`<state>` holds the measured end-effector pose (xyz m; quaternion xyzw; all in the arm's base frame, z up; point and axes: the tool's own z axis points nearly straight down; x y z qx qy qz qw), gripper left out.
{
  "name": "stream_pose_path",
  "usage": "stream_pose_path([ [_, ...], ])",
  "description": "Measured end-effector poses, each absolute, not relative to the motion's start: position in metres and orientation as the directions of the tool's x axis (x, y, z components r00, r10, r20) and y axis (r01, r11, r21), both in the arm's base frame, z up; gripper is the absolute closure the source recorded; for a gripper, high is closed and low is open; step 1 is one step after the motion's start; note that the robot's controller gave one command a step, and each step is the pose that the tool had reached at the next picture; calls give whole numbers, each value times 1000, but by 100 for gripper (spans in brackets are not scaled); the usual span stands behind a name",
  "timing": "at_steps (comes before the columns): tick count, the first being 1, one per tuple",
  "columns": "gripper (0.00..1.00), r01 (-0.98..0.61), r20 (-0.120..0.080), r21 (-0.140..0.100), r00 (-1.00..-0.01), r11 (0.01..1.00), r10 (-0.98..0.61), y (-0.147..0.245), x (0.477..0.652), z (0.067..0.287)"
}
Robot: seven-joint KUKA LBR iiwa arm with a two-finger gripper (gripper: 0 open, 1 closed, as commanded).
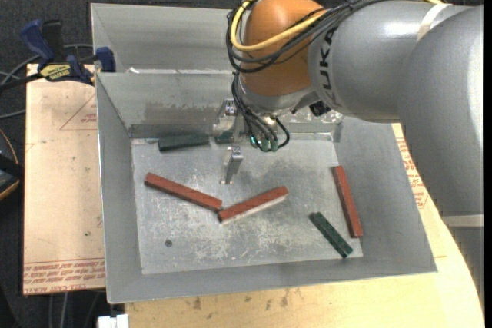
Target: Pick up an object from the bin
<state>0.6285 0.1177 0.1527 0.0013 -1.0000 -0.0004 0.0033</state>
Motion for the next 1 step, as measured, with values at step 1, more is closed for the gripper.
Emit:
stream_pose_path([
  [1,0,-1,-1,1,-1000,1000,-1,117,630,158],
])
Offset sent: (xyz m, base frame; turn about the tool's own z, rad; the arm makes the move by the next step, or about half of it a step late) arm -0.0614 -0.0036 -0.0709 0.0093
